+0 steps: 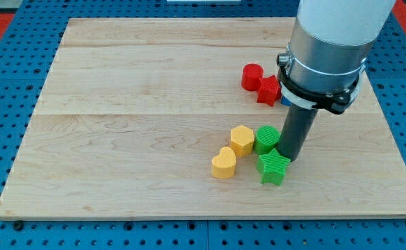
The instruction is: Push the green star to the top left of the yellow heart
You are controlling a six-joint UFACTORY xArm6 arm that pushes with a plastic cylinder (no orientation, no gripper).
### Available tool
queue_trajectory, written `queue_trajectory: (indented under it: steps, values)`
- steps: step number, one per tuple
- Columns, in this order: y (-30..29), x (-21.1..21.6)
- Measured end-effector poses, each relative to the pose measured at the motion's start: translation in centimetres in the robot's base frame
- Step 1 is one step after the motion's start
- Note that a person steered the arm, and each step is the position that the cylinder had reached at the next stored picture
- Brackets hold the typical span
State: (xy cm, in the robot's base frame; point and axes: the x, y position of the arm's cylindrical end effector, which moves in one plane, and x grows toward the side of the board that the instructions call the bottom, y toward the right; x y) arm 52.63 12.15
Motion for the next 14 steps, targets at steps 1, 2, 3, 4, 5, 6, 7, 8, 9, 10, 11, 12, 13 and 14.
queue_trajectory:
  steps: [1, 2, 3, 4, 5, 6, 7, 8, 9, 10, 11, 12, 13, 14]
  values:
    - [-1.4, 4.7]
    - [-5.6, 6.7]
    - [-0.1, 8.7]
    - [0.2, 9.3]
    - [-1.4, 9.2]
    - [-11.0, 9.3]
    - [-17.9, 8.6]
    - [-15.8, 2.9]
    - [-14.1, -5.1]
    - [-15.2, -2.4]
    - [-16.7, 0.6]
    - [-18.7, 4.0]
    - [-25.7, 2.3]
    - [-19.1, -2.9]
